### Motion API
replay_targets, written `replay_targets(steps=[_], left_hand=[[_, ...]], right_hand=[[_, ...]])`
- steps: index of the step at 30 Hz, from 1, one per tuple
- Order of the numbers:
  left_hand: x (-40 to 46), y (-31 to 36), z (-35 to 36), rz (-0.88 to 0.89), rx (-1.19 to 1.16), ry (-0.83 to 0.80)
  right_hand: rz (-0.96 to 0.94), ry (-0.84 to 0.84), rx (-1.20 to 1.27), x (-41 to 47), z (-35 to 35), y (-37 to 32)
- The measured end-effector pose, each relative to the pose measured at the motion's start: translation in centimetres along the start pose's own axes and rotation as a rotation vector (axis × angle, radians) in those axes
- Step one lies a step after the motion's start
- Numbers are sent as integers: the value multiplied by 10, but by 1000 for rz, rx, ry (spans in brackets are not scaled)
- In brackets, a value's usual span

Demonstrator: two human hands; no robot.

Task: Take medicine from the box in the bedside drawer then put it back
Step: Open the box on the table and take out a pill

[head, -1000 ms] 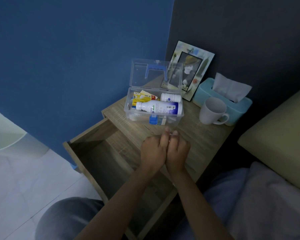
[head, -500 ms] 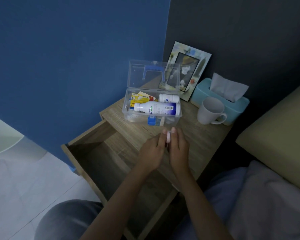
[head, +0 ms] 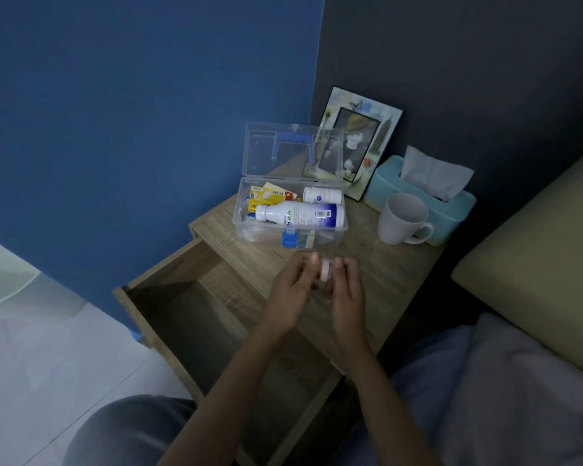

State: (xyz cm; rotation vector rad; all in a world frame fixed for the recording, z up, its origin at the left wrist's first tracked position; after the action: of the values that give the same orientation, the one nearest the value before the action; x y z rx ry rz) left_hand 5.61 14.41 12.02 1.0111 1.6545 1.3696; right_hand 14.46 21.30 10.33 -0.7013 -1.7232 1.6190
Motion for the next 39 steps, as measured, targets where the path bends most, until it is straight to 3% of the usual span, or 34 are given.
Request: replay_targets(steps=[7, 16, 20, 26, 33, 39], left_hand=[[7, -8, 0, -72, 46, 47], [8, -5, -1, -40, 10, 41], [9, -12, 1, -94, -62, -1], [12, -6, -1, -23, -77, -58], [15, -18, -7, -152, -130, 7], [12, -14, -6, -154, -235, 0]], right_hand=[[58, 3, 54, -1, -1, 8], [60, -37, 57, 1, -1, 10], [80, -41, 62, 1, -4, 13], [129, -53, 105, 0, -5, 13], [208, -81, 321, 2, -3, 15], [224, -105, 446, 2, -4, 16]])
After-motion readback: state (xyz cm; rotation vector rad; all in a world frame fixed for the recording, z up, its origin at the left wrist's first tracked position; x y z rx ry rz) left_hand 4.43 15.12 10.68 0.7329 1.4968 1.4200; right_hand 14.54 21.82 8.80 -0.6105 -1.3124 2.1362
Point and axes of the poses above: each hand's wrist, its own x-axis towards the middle knuckle, its own z-axis out of the palm, y = z × x, the point moved 10 cm from there along x, towards the middle knuckle, and after that the axes turned 12 degrees about -y, right-handed, at the moved point
